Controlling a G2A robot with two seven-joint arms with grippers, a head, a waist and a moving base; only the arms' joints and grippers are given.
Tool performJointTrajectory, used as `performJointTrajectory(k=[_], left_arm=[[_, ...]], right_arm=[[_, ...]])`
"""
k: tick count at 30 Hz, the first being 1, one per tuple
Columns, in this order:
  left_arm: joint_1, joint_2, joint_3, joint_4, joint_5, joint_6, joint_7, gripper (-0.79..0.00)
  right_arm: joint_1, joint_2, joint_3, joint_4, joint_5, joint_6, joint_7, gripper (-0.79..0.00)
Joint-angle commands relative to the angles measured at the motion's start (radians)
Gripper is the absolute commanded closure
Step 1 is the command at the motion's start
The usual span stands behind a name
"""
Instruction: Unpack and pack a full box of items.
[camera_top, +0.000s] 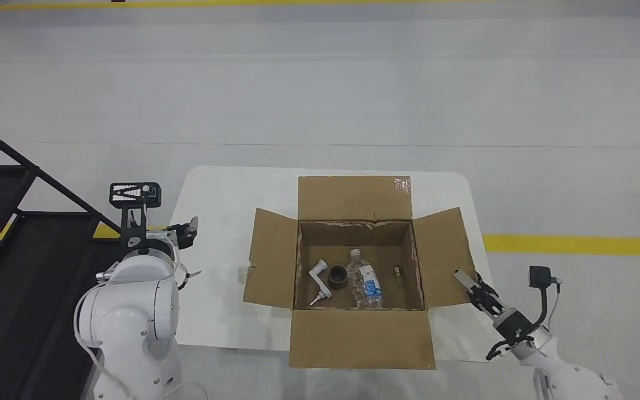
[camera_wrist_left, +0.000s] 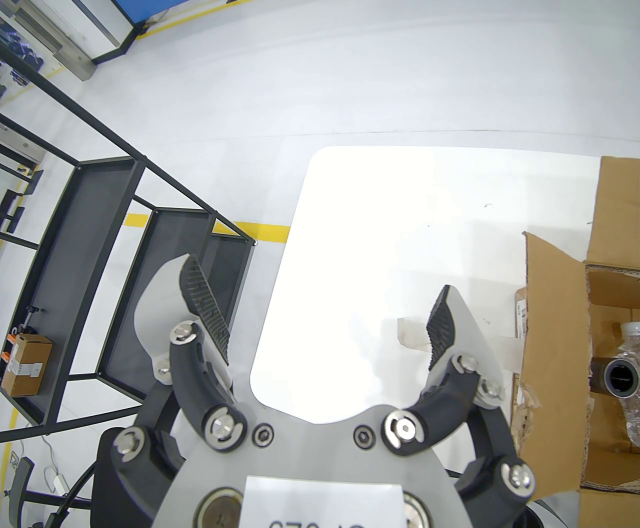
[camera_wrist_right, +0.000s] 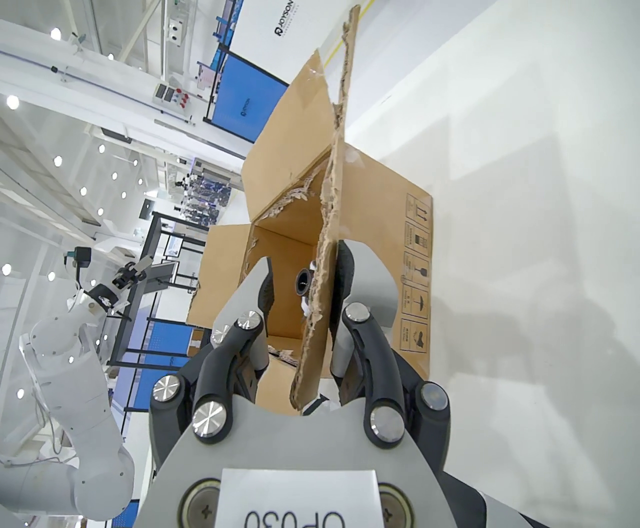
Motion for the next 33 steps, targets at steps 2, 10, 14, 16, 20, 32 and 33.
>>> performJointTrajectory(k=[2, 10, 14, 16, 20, 32, 33], left_arm=[[0.000, 0.000, 0.000, 0.000, 0.000, 0.000, 0.000, -0.785], [0.000, 0.000, 0.000, 0.000, 0.000, 0.000, 0.000, -0.785], [0.000, 0.000, 0.000, 0.000, 0.000, 0.000, 0.000, -0.785], [0.000, 0.000, 0.000, 0.000, 0.000, 0.000, 0.000, -0.785], [0.000, 0.000, 0.000, 0.000, 0.000, 0.000, 0.000, -0.785], [0.000, 0.000, 0.000, 0.000, 0.000, 0.000, 0.000, -0.785], [0.000, 0.000, 0.000, 0.000, 0.000, 0.000, 0.000, -0.785]], right_arm=[[-0.006, 0.003, -0.022, -0.070, -0.056, 0.011, 0.004, -0.385], [0.026, 0.006, -0.159, -0.158, -0.223, 0.058, -0.003, -0.767], [0.063, 0.006, -0.236, -0.141, -0.293, 0.090, -0.005, -0.748], [0.083, 0.007, -0.269, -0.120, -0.328, 0.106, -0.005, -0.708], [0.121, 0.006, -0.325, -0.064, -0.363, 0.139, -0.013, -0.643], [0.102, 0.019, -0.258, -0.124, -0.322, 0.136, -0.129, -0.215], [0.093, 0.021, -0.230, -0.143, -0.339, 0.140, -0.155, 0.000]])
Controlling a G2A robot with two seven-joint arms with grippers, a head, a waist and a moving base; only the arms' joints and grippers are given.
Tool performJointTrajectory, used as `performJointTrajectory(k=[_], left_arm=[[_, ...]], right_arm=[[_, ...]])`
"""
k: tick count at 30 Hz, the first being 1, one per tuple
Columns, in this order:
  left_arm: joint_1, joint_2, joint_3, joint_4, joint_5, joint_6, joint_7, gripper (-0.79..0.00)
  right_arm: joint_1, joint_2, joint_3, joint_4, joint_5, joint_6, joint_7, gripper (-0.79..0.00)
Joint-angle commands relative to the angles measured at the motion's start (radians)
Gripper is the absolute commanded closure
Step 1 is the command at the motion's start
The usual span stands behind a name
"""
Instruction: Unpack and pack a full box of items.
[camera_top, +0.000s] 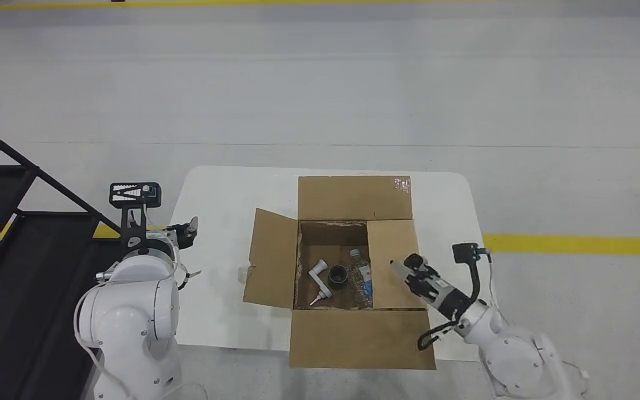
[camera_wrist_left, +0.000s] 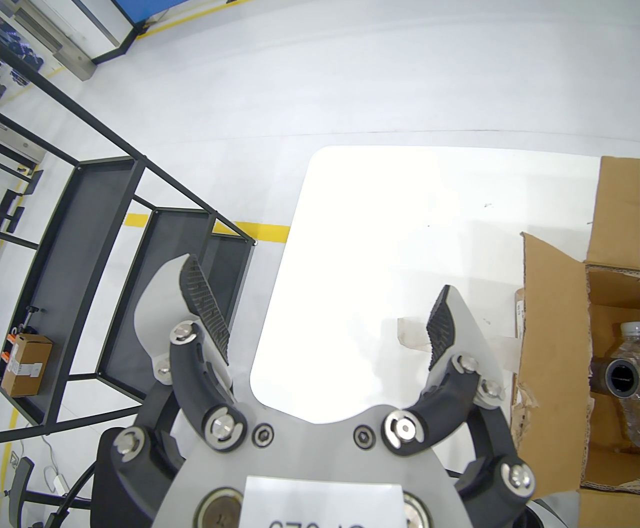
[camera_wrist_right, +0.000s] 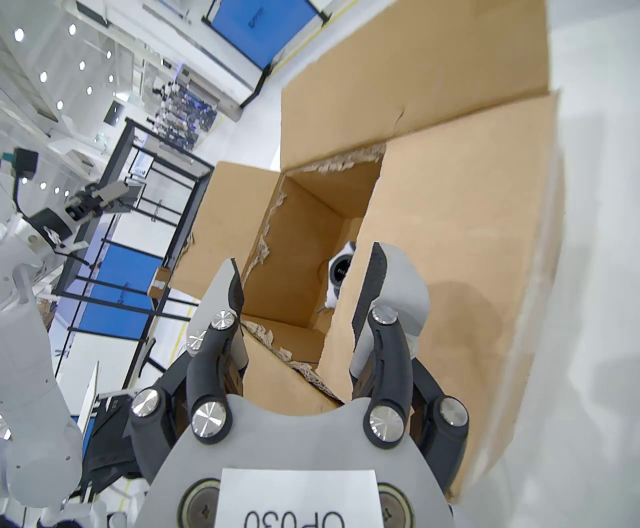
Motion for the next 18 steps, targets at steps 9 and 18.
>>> performJointTrajectory(k=[9, 18], left_arm=[[0.000, 0.000, 0.000, 0.000, 0.000, 0.000, 0.000, -0.785], [0.005, -0.005, -0.004, -0.001, -0.101, 0.050, -0.035, -0.785]], right_arm=[[-0.088, 0.010, 0.121, -0.101, -0.113, 0.007, -0.111, 0.000], [-0.087, 0.010, 0.121, -0.100, -0.114, 0.007, -0.112, 0.000]])
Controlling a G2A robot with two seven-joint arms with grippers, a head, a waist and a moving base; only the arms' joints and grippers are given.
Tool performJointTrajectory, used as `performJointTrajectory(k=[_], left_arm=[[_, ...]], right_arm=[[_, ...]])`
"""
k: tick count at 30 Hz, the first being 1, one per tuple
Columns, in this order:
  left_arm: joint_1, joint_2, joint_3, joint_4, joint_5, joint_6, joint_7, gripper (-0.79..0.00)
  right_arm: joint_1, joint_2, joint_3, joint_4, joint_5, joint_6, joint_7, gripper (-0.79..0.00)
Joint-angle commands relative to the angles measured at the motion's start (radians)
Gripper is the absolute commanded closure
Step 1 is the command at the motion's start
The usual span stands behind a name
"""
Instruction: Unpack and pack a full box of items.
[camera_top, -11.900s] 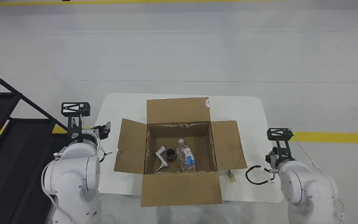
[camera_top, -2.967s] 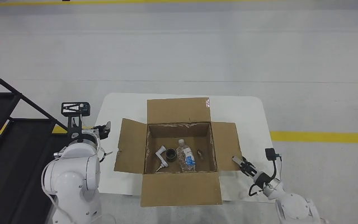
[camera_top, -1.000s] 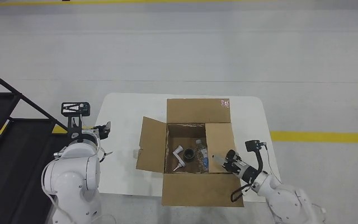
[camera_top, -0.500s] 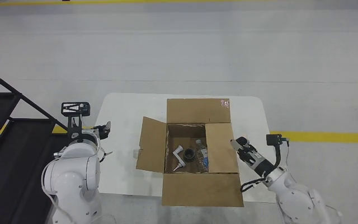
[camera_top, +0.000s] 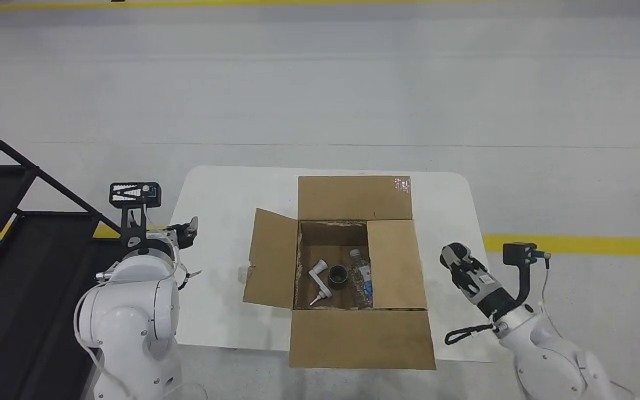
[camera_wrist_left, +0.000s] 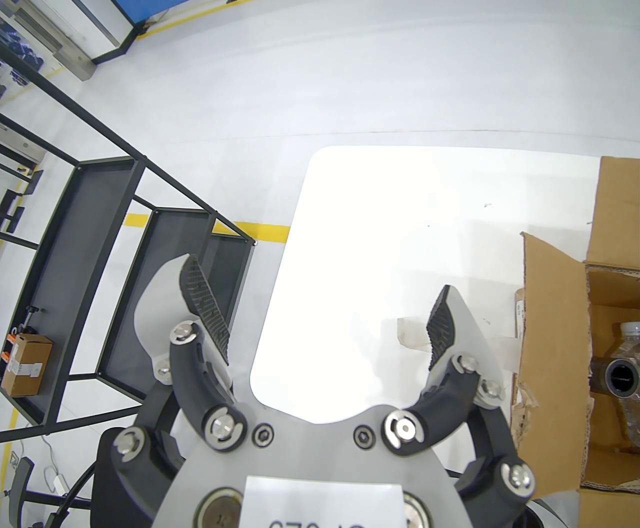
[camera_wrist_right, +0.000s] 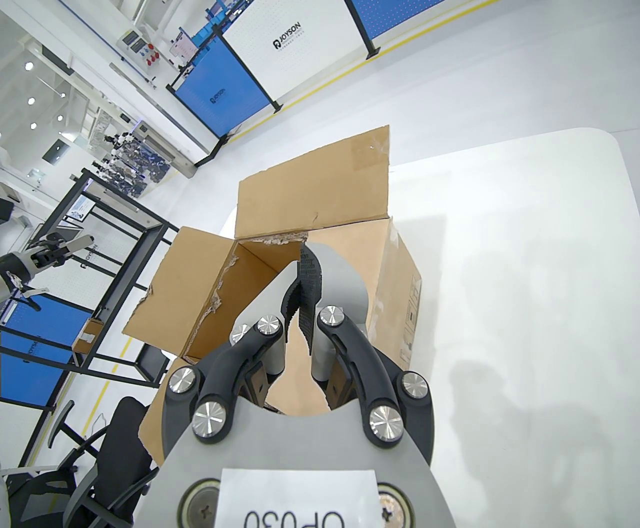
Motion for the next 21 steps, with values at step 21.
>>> performJointTrajectory(k=[21], left_arm=[[-0.007, -0.011, -0.024, -0.050, -0.559, 0.257, -0.323, -0.785]], right_arm=[[0.021, 0.025, 0.101, 0.054, 0.083, -0.060, 0.030, 0.000]])
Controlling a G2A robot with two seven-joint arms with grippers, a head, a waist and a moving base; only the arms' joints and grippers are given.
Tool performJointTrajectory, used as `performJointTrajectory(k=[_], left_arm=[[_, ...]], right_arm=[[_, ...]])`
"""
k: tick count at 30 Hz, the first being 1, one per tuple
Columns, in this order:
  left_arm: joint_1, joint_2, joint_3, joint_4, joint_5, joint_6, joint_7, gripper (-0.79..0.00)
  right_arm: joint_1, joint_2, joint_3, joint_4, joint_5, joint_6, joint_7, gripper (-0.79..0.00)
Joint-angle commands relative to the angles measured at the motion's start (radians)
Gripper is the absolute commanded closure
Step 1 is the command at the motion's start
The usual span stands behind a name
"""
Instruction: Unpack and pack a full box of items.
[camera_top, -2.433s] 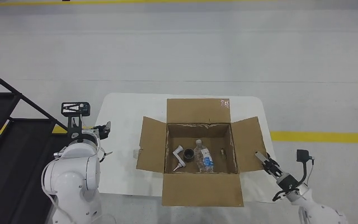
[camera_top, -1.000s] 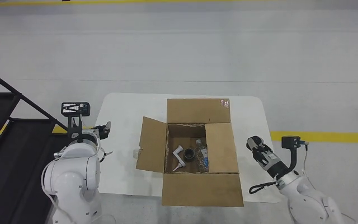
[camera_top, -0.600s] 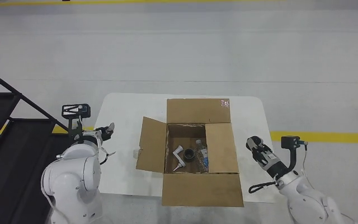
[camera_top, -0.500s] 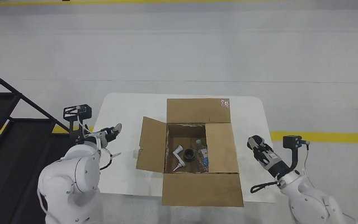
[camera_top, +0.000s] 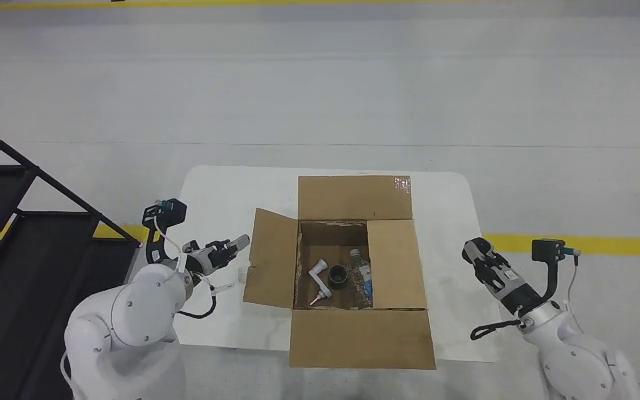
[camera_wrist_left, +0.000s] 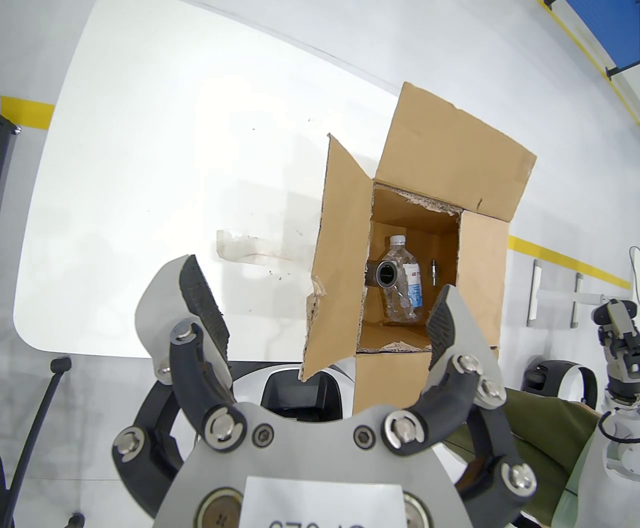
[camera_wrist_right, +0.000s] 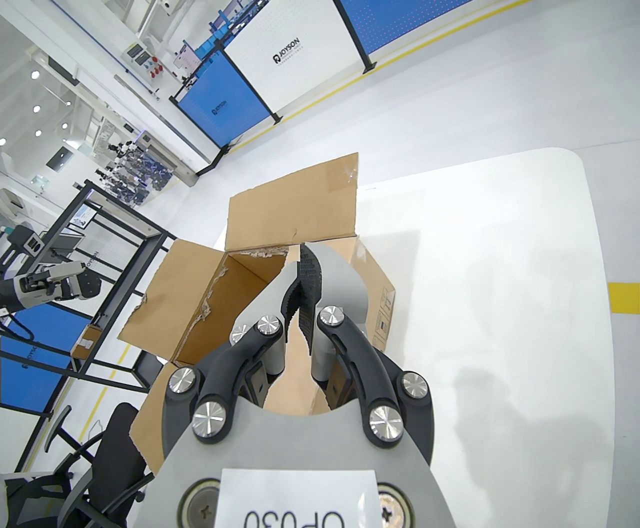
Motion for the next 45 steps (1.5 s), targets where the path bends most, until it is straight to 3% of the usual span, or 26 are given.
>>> performJointTrajectory(k=[1, 5, 10, 16, 24, 35, 45], left_arm=[[0.000, 0.000, 0.000, 0.000, 0.000, 0.000, 0.000, -0.785], [0.000, 0.000, 0.000, 0.000, 0.000, 0.000, 0.000, -0.785], [0.054, 0.002, 0.037, 0.069, -0.027, -0.018, 0.144, -0.785], [0.057, 0.007, 0.078, 0.191, -0.015, -0.014, 0.262, -0.785], [0.021, 0.016, 0.086, 0.300, -0.094, -0.020, 0.247, -0.785], [-0.054, 0.021, 0.131, 0.278, -0.335, 0.060, 0.137, -0.785], [-0.118, 0.025, 0.320, 0.306, -0.347, 0.029, 0.174, -0.785]], right_arm=[[-0.001, 0.001, -0.005, -0.006, -0.009, 0.008, 0.001, 0.000], [-0.001, 0.002, -0.011, -0.009, -0.030, 0.039, -0.012, 0.000], [-0.005, 0.004, -0.009, -0.017, -0.043, 0.066, -0.026, 0.000], [-0.018, 0.007, 0.005, -0.014, -0.043, 0.085, -0.037, 0.000], [-0.026, 0.009, 0.007, 0.000, -0.044, 0.097, -0.049, 0.000], [0.049, 0.015, 0.027, 0.110, -0.084, 0.169, -0.099, 0.000], [0.115, 0.019, 0.001, 0.208, -0.149, 0.200, -0.130, 0.000]])
